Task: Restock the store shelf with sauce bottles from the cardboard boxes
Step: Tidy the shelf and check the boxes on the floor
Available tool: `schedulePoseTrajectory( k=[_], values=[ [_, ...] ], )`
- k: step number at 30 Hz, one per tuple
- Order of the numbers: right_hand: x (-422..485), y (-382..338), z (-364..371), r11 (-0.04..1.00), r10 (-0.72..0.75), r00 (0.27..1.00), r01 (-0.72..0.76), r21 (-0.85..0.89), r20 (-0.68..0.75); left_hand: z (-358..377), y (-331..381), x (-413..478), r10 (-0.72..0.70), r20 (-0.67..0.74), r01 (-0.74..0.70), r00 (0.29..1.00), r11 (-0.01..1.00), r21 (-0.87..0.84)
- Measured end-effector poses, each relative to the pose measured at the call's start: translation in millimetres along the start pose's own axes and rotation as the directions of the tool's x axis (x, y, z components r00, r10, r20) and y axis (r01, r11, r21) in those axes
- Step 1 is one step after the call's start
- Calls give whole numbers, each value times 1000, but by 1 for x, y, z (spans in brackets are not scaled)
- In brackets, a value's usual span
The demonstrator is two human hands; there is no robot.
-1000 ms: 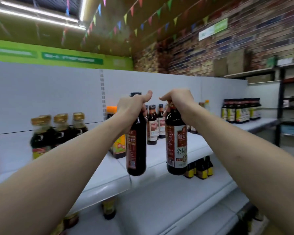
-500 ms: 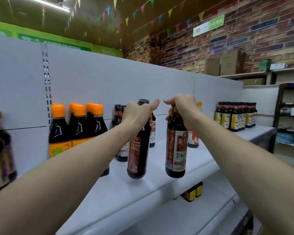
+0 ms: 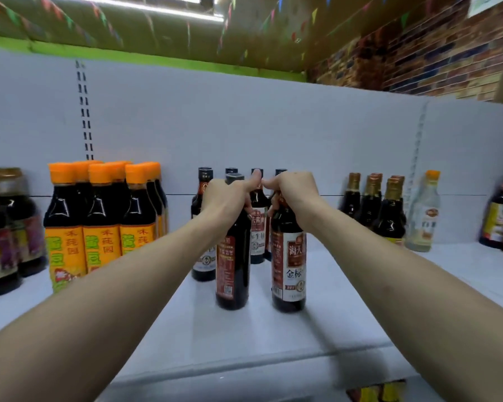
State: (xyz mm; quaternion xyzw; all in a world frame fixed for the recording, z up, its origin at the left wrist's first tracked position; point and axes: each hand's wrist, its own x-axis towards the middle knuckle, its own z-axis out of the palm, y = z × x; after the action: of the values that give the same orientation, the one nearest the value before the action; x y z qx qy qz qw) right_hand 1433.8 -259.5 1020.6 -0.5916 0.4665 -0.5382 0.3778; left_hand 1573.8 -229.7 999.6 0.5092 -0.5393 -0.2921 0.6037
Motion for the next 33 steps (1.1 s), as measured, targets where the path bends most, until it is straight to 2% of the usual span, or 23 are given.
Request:
schedulePoseTrajectory(
  k=[4,8,13,16,19,21,23,24,27,29,31,33],
  values=[
    [19,17,-2,997,-50,997,47,53,53,8,-3,5,1,-44,-1,999,1000,5],
    [34,32,-3,984,-172,984,170,47,54,13,-12,13,47,-81,-42,996,997,59],
    [43,43,0,960,-269,961,262,-100,-65,18,-16,15,110,-167,-81,980,982,172],
    [46,46,5,949,-294,950,276,-153,-110,18,-13,11,84,-214,-34,973,974,225],
    [49,47,7,955,-258,957,231,-187,-135,13,-6,8,14,-149,24,989,968,249],
    [46,47,8,954,-256,957,228,-195,-135,12,-1,5,10,-114,34,993,925,380],
    [45,47,8,951,-252,960,223,-213,-124,12,4,2,69,-124,10,990,838,546],
    [44,46,8,951,-252,960,222,-216,-120,10,8,0,142,-134,-37,981,810,586],
    [45,48,8,954,-248,963,223,-202,-107,1,15,-1,366,-54,-269,929,768,581],
    [46,48,6,953,-259,962,240,-184,-89,-3,17,2,418,20,-356,908,747,562],
    [47,50,4,952,-273,959,259,-161,-73,-3,12,6,443,36,-380,896,722,578],
    [49,53,3,951,-286,955,273,-143,-79,-1,5,11,495,69,-408,866,620,670]
  ],
)
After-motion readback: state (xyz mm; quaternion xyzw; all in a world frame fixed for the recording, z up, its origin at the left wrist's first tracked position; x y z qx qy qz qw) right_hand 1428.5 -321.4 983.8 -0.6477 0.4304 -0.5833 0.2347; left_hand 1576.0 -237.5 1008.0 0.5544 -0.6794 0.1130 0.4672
